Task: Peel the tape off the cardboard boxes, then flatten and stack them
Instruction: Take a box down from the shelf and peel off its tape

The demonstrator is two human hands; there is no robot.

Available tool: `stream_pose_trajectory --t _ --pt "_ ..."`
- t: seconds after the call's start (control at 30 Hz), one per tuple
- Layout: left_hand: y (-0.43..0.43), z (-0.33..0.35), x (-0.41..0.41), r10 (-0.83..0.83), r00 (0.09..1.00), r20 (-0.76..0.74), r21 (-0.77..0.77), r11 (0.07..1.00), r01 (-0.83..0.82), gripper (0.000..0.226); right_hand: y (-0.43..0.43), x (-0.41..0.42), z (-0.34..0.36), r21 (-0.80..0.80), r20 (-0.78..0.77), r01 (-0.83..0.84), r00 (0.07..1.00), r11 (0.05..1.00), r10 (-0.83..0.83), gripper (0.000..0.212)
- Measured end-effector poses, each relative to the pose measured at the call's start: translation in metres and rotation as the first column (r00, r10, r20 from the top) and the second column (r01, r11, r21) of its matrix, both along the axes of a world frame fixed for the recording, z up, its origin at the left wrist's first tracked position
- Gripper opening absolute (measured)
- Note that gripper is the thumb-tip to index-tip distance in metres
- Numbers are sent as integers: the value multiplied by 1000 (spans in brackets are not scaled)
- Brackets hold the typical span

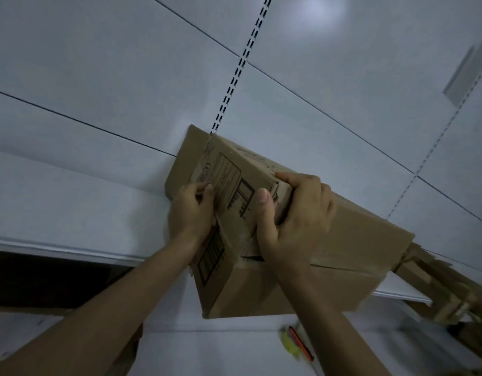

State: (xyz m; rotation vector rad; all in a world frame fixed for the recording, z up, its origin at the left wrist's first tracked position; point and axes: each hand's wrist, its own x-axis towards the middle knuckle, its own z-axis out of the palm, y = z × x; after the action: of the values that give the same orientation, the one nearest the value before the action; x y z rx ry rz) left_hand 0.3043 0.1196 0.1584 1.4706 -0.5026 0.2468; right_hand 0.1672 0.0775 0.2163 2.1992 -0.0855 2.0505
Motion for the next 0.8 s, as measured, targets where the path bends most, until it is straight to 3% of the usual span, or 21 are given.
stream_pose_trajectory --t 0.07,0.2,0.33,0.43,0.57,0.67,0.8 --pt "5 5 5 -1 1000 -28 -18 1000 0 25 0 0 0 0 -3 -2 1000 1000 2 33" --pt "11 13 26 -164 978 -126 -32 986 161 20 0 -1 -1 5 -16 12 1000 1000 -11 34" --pt "17 25 34 -266 961 -78 204 939 277 38 0 -1 -1 5 -32 26 999 1000 -26 35" --pt "20 25 26 -244 970 -17 277 931 239 33 1 -1 -1 4 -40 42 998 999 -41 37" --pt "23 5 12 -213 974 -73 195 955 223 16 2 -2 -2 16 -34 40 999 999 -39 35" --pt "26 -6 10 -203 971 -125 43 977 209 13 2 -2 -2 16 -28 38 999 999 -38 34" --pt "25 4 5 -333 941 -51 -68 942 330 38 2 -3 0 2 -23 54 998 999 -54 35"
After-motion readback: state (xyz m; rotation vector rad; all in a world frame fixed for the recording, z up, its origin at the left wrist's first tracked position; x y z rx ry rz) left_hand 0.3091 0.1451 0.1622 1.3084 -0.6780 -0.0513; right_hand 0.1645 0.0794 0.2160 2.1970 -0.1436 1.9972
